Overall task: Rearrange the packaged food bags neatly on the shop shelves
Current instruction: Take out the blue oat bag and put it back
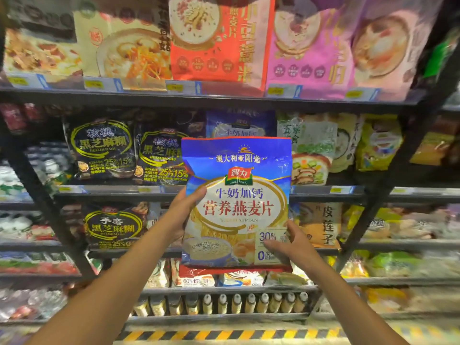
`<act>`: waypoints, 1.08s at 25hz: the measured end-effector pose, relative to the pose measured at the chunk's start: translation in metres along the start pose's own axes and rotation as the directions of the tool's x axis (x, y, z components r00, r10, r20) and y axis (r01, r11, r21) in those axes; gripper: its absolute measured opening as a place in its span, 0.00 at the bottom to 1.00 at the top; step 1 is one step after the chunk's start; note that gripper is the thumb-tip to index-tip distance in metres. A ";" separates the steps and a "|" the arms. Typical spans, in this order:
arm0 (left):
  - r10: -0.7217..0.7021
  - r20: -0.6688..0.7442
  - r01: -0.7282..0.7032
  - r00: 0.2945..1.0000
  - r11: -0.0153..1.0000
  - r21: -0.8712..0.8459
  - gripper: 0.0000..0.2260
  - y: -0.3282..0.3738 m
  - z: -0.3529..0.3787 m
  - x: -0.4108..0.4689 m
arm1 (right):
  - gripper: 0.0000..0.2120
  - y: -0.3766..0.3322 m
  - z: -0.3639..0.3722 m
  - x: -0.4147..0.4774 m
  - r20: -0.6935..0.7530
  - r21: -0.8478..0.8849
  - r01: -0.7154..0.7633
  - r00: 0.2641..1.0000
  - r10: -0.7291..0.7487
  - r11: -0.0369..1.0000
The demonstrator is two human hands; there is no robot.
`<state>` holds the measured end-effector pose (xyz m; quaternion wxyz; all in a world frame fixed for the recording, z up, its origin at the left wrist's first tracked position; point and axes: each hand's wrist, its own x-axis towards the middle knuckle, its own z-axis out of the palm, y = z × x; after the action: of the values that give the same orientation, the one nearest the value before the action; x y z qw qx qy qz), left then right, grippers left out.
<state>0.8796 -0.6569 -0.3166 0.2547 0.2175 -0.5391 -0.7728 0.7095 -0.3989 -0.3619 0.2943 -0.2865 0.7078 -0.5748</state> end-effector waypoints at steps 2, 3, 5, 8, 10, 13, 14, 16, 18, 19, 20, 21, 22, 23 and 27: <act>-0.020 0.013 0.020 1.000 1.000 0.024 0.18 -0.001 0.018 -0.002 | 0.32 0.004 -0.013 -0.005 -0.047 0.010 0.019 0.999 -0.018 1.000; -0.053 0.032 0.051 0.998 0.997 0.057 0.18 0.001 0.024 -0.003 | 0.33 0.003 -0.018 -0.006 -0.074 0.011 0.025 0.997 -0.024 1.000; -0.165 0.105 0.142 0.981 0.971 0.194 0.18 0.002 0.027 -0.005 | 0.30 0.007 -0.030 -0.001 -0.127 0.002 0.051 0.991 -0.051 0.999; -0.239 0.139 0.195 0.961 0.943 0.270 0.33 -0.010 0.011 -0.001 | 0.26 0.003 -0.041 0.008 -0.147 0.038 0.054 0.988 -0.048 0.998; -0.203 0.107 0.168 0.973 0.948 0.269 0.37 -0.018 0.004 0.008 | 0.28 0.002 -0.042 0.019 -0.157 0.064 0.041 0.987 -0.031 0.997; -0.103 0.060 0.078 0.993 0.941 0.330 0.21 -0.022 -0.001 0.027 | 0.37 0.005 -0.038 0.050 -0.163 0.021 0.060 0.985 -0.056 0.998; -0.076 0.046 0.056 0.996 0.938 0.341 0.19 -0.020 -0.003 0.035 | 0.41 0.011 -0.040 0.069 -0.153 0.025 0.077 0.986 -0.072 0.997; -0.032 0.024 0.022 0.999 0.939 0.344 0.16 -0.013 -0.007 0.050 | 0.42 0.001 -0.037 0.088 -0.114 0.006 0.100 0.989 -0.098 0.995; 0.012 0.000 -0.011 1.000 0.938 0.346 0.15 -0.005 -0.010 0.070 | 0.40 -0.021 -0.033 0.109 -0.105 0.018 0.122 0.987 -0.120 0.992; 0.037 -0.005 -0.034 0.999 0.939 0.342 0.14 -0.001 -0.013 0.081 | 0.36 -0.030 -0.032 0.121 -0.092 0.036 0.120 0.989 -0.116 0.992; 0.067 -0.013 -0.059 0.998 0.937 0.344 0.14 0.005 -0.013 0.092 | 0.34 -0.037 -0.031 0.136 -0.095 0.041 0.139 0.986 -0.135 0.989; 0.094 -0.022 -0.080 0.995 0.932 0.352 0.14 0.010 -0.014 0.103 | 0.35 -0.043 -0.030 0.152 -0.105 0.035 0.137 0.986 -0.132 0.990; 0.115 -0.029 -0.097 0.993 0.927 0.362 0.14 0.015 -0.015 0.115 | 0.37 -0.049 -0.028 0.167 -0.120 0.037 0.166 0.980 -0.161 0.985; 0.128 -0.023 -0.111 0.991 0.923 0.370 0.13 0.020 -0.016 0.125 | 0.38 -0.052 -0.029 0.181 -0.115 0.043 0.159 0.982 -0.153 0.986; 0.144 -0.006 -0.130 0.990 0.908 0.398 0.14 0.028 -0.023 0.168 | 0.42 -0.063 -0.027 0.221 -0.124 0.030 0.158 0.980 -0.153 0.987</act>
<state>0.7680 -0.7876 -0.3076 0.2683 0.2400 -0.6938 -0.6237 0.5473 -0.5571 -0.3150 0.2107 -0.2995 0.6884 -0.6262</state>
